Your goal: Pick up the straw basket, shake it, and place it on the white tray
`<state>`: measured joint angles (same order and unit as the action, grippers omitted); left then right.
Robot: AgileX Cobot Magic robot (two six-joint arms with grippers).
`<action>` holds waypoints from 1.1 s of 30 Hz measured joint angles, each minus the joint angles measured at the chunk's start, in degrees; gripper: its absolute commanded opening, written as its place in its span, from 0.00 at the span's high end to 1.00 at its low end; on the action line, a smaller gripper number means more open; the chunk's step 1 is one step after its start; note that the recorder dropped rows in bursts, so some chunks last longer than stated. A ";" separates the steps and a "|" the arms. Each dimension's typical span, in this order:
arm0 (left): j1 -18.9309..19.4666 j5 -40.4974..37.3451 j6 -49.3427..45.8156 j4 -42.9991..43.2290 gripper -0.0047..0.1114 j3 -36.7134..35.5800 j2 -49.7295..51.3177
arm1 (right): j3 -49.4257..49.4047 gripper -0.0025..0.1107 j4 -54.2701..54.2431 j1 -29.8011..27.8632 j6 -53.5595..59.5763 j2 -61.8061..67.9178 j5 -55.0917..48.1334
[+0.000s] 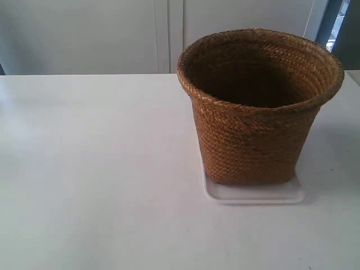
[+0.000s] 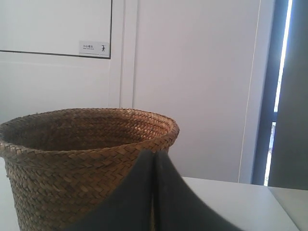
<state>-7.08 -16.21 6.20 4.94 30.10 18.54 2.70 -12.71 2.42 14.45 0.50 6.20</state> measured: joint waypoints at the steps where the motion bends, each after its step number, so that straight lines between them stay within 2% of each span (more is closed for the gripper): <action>1: 1.72 3.44 0.43 -0.10 0.96 -3.03 -0.97 | 0.00 0.98 0.00 0.00 0.00 0.00 0.00; 6: 5.75 18.08 0.69 -0.10 0.96 -16.61 -5.00 | 0.00 0.98 0.00 0.00 0.00 0.00 0.00; 10: 6.34 25.02 2.11 -0.10 0.96 -26.88 -9.79 | 0.00 0.98 0.00 0.00 0.00 0.00 0.00; 12: 6.34 26.45 3.29 -0.21 0.96 -29.21 -12.14 | 0.00 0.98 0.00 0.00 0.00 0.00 0.00; 18: 7.25 22.98 5.10 -0.21 0.96 -29.72 -17.95 | 0.00 0.98 0.00 0.00 0.00 0.00 0.00; 33: 7.84 22.60 6.88 -0.21 0.96 -29.82 -18.26 | 0.00 0.98 0.00 0.00 0.00 -0.08 0.00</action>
<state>0.77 6.39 13.08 4.73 0.28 0.28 2.70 -12.71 2.42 14.45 0.42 6.20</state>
